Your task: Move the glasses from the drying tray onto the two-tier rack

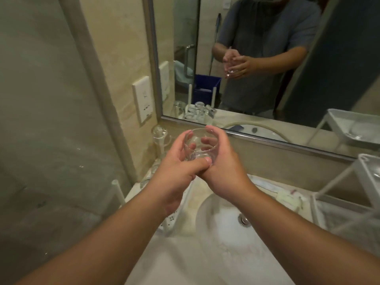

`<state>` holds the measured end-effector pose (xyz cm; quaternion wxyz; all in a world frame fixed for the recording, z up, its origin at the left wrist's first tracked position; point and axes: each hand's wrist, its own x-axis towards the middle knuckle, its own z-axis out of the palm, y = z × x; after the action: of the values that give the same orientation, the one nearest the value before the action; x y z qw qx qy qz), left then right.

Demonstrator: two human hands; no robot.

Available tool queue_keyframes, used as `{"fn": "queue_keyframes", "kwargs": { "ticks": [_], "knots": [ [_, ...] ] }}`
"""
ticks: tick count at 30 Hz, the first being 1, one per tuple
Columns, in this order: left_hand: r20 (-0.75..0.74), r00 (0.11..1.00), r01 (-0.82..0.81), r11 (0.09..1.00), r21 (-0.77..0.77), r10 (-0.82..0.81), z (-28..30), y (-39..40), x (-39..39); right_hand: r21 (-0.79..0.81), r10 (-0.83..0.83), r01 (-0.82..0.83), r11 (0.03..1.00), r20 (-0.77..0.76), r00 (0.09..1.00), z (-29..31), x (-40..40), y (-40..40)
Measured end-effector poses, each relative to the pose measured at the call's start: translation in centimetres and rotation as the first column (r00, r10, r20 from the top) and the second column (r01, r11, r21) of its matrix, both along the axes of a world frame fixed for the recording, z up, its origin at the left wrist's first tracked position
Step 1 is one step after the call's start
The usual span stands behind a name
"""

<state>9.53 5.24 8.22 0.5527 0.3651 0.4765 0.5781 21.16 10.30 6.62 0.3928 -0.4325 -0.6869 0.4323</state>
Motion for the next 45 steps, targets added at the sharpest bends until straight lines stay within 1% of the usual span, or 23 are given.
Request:
{"fn": "queue_keyframes", "kwargs": {
  "ticks": [9,15,19,29,31,34,35,40,45],
  "knots": [
    [-0.077,0.979,0.192,0.981,0.005,-0.191,-0.1,3.0,11.1,-0.009,-0.166,0.165,0.986,-0.055,0.985,-0.5,12.0,1.0],
    [-0.156,0.941,0.304,0.953,0.002,-0.3,0.2,5.0,19.0,0.015,-0.245,0.246,0.969,-0.026,0.969,0.0,20.8,1.6],
    [-0.221,0.906,0.371,0.929,0.004,-0.361,0.3,6.3,24.6,0.045,-0.323,0.322,0.946,0.023,0.946,0.4,27.0,1.6],
    [-0.362,0.839,0.451,0.891,0.047,-0.406,0.6,8.6,38.2,0.061,-0.462,0.459,0.886,0.048,0.885,-0.2,41.0,2.3],
    [-0.432,0.815,0.456,0.888,0.063,-0.387,0.6,8.8,40.5,0.081,-0.512,0.506,0.858,0.07,0.856,-0.5,43.4,2.4],
    [-0.536,0.772,0.462,0.881,0.102,-0.342,0.7,9.4,43.5,0.171,-0.607,0.584,0.793,0.164,0.777,-0.9,46.5,2.6],
    [-0.56,0.759,0.464,0.88,0.105,-0.333,0.6,9.7,44.5,0.174,-0.62,0.596,0.784,0.176,0.764,-1.0,47.4,2.7],
    [-0.632,0.704,0.469,0.88,0.072,-0.324,-0.4,11.1,48.3,0.091,-0.618,0.612,0.785,0.162,0.769,-2.0,51.1,3.8],
    [-0.652,0.662,0.487,0.874,-0.003,-0.371,-2.3,11.8,50.0,0.065,-0.613,0.617,0.784,0.234,0.754,-3.3,52.8,4.5]
  ]
}}
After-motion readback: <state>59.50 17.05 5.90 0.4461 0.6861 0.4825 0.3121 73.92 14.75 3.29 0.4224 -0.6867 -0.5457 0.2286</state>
